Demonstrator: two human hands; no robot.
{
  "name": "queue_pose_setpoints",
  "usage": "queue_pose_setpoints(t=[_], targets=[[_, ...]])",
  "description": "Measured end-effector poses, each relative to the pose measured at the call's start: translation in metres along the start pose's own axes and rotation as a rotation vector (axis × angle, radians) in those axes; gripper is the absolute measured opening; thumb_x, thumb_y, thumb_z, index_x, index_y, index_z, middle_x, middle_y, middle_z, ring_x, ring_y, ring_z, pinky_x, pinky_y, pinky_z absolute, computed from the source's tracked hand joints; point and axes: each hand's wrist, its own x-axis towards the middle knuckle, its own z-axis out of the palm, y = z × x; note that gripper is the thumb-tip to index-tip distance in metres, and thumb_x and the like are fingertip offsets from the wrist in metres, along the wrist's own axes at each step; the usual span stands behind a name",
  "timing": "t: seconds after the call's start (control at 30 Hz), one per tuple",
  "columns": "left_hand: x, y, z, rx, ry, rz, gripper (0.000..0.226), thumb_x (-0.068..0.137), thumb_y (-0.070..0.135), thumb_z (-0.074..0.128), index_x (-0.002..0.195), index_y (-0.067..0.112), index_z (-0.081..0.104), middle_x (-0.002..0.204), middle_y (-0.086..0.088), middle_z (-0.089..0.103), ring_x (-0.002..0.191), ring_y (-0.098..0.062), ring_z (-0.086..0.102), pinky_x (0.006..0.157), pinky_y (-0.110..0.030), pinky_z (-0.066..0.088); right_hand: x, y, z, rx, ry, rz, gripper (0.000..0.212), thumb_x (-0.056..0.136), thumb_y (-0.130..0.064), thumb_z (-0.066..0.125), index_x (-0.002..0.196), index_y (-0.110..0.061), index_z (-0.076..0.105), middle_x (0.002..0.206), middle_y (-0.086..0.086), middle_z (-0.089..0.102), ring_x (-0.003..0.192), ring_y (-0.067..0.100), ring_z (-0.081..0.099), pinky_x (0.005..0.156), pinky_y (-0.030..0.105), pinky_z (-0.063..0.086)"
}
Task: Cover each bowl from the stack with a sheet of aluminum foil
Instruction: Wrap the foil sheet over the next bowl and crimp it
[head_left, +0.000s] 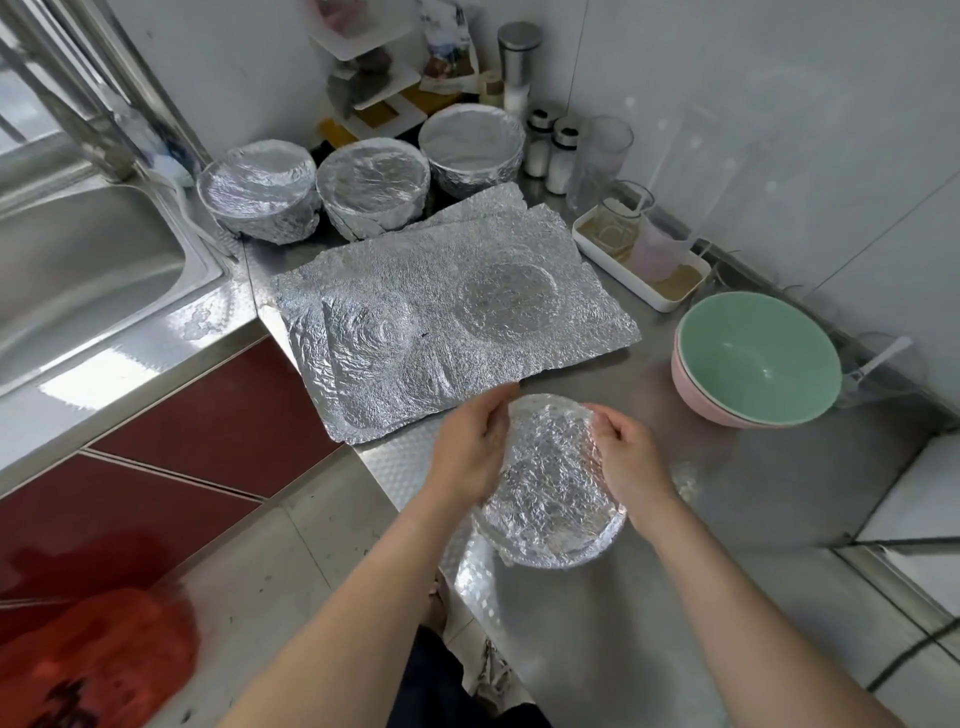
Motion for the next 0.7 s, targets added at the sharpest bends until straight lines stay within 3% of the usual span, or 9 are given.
queue_pose_setpoints(t=[0.1,0.23,0.33,0.43,0.5,0.53,0.6,0.67,0.7], targets=[[0.003,0.004,-0.004,-0.031,0.065,-0.058,0.036,0.103,0.019,0.044,0.138,0.016,0.053,0.136,0.002,0.058,0.124,-0.014,0.052,0.096,-0.019,0.033,-0.006,0.005,-0.001,0.090,0.119,0.028,0.027,0.102,-0.014,0.041,0.112,-0.004,0.063,0.067,-0.010,0.047,0.057,-0.003,0.042,0.058,0.013,0.039],[-0.035,0.000,0.004,-0.349,0.161,-0.193,0.044,0.102,0.029,0.045,0.146,0.025,0.042,0.144,0.014,0.046,0.131,-0.004,0.041,0.101,-0.019,0.033,-0.007,0.004,-0.005,0.189,0.112,0.050,0.030,0.102,-0.017,0.044,0.129,-0.011,0.056,0.113,-0.006,0.060,0.103,0.001,0.053,0.081,0.007,0.037],[-0.049,0.004,0.019,-0.613,0.239,-0.347,0.045,0.103,0.031,0.043,0.148,0.026,0.038,0.146,0.015,0.040,0.130,0.001,0.036,0.099,-0.014,0.032,-0.010,0.004,0.003,0.165,0.101,0.039,0.024,0.103,-0.019,0.040,0.110,-0.014,0.063,0.096,-0.006,0.063,0.088,0.003,0.056,0.076,0.010,0.039],[-0.041,0.000,0.027,-0.640,0.327,-0.423,0.038,0.103,0.036,0.040,0.140,0.029,0.048,0.142,-0.005,0.051,0.132,-0.026,0.046,0.110,-0.045,0.038,-0.013,0.007,0.012,0.099,0.171,0.014,0.034,0.104,-0.017,0.037,0.072,-0.013,0.047,0.060,-0.002,0.038,0.054,0.009,0.034,0.050,0.017,0.030],[-0.036,-0.002,0.029,-0.637,0.342,-0.441,0.033,0.103,0.036,0.039,0.129,0.028,0.057,0.105,-0.017,0.065,0.096,-0.036,0.062,0.082,-0.048,0.054,-0.013,0.009,0.016,0.074,0.233,0.024,0.038,0.103,-0.014,0.036,0.066,-0.013,0.037,0.058,-0.001,0.028,0.050,0.009,0.025,0.047,0.022,0.025],[-0.034,0.001,0.025,-0.647,0.339,-0.439,0.028,0.103,0.033,0.039,0.120,0.027,0.061,0.080,-0.010,0.060,0.070,-0.027,0.058,0.060,-0.036,0.050,-0.014,0.010,0.018,0.082,0.254,0.029,0.039,0.103,-0.014,0.036,0.064,-0.014,0.034,0.057,0.000,0.027,0.048,0.007,0.024,0.046,0.024,0.025],[-0.028,0.002,0.018,-0.643,0.313,-0.433,0.024,0.104,0.029,0.040,0.106,0.028,0.064,0.061,0.000,0.041,0.053,-0.016,0.036,0.046,-0.028,0.030,-0.019,0.011,0.020,0.114,0.271,0.028,0.039,0.102,-0.012,0.036,0.063,-0.016,0.030,0.058,0.000,0.025,0.047,0.005,0.021,0.047,0.025,0.022],[-0.026,0.003,0.013,-0.639,0.270,-0.397,0.029,0.103,0.029,0.041,0.119,0.019,0.064,0.073,-0.006,0.057,0.060,-0.032,0.052,0.054,-0.037,0.044,-0.021,0.008,0.015,0.191,0.242,0.048,0.034,0.101,-0.012,0.039,0.067,-0.014,0.042,0.061,-0.001,0.030,0.050,0.002,0.025,0.051,0.025,0.023],[-0.026,0.000,0.010,-0.623,0.266,-0.385,0.032,0.103,0.029,0.042,0.127,0.017,0.061,0.096,-0.010,0.066,0.084,-0.041,0.061,0.071,-0.045,0.053,-0.018,0.005,0.012,0.231,0.221,0.058,0.026,0.101,-0.012,0.041,0.078,-0.012,0.055,0.068,-0.001,0.041,0.058,0.001,0.035,0.056,0.025,0.030]])
